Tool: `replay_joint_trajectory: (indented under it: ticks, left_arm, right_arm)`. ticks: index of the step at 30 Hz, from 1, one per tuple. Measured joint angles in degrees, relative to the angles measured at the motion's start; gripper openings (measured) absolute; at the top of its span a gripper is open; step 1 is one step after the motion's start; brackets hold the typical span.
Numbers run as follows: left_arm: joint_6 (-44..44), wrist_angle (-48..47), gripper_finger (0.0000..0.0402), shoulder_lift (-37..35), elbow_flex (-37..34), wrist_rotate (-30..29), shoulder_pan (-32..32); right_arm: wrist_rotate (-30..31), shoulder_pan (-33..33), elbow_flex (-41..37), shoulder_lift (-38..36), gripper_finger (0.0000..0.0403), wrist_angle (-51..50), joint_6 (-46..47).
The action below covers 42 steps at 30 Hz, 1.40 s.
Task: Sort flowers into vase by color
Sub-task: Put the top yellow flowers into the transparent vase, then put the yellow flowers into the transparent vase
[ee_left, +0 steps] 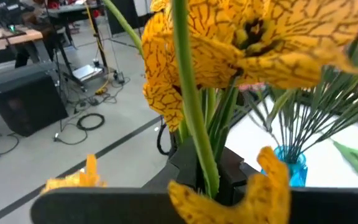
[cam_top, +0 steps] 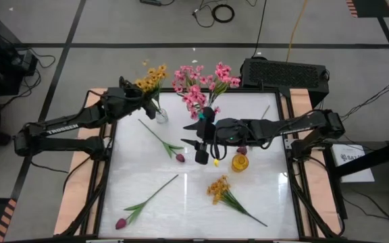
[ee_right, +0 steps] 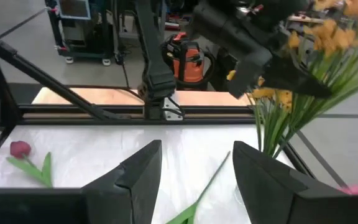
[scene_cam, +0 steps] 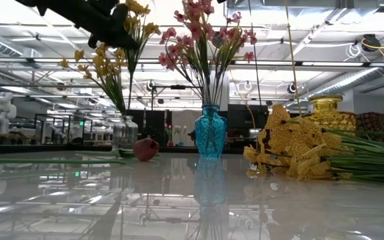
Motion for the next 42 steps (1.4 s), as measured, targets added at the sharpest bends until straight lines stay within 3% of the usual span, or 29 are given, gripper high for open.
replay_joint_trajectory:
  ticks: [22,30,42]
  left_arm:
    - [-0.1,1.7,0.0024,7.8,-0.9,-0.1,0.9]
    - [-0.1,0.1,0.0093,7.9,-0.9,-0.3,0.9]
    - [0.0,-9.1,0.0233,7.1,-0.8,0.2,0.8]
  right_arm:
    - [0.0,0.1,0.0,0.0,0.0189,-0.8,-1.5]
    - [0.0,0.1,0.0,0.0,0.0189,-0.8,-1.5]
    - [0.0,0.1,0.0,0.0,0.0189,-0.8,-1.5]
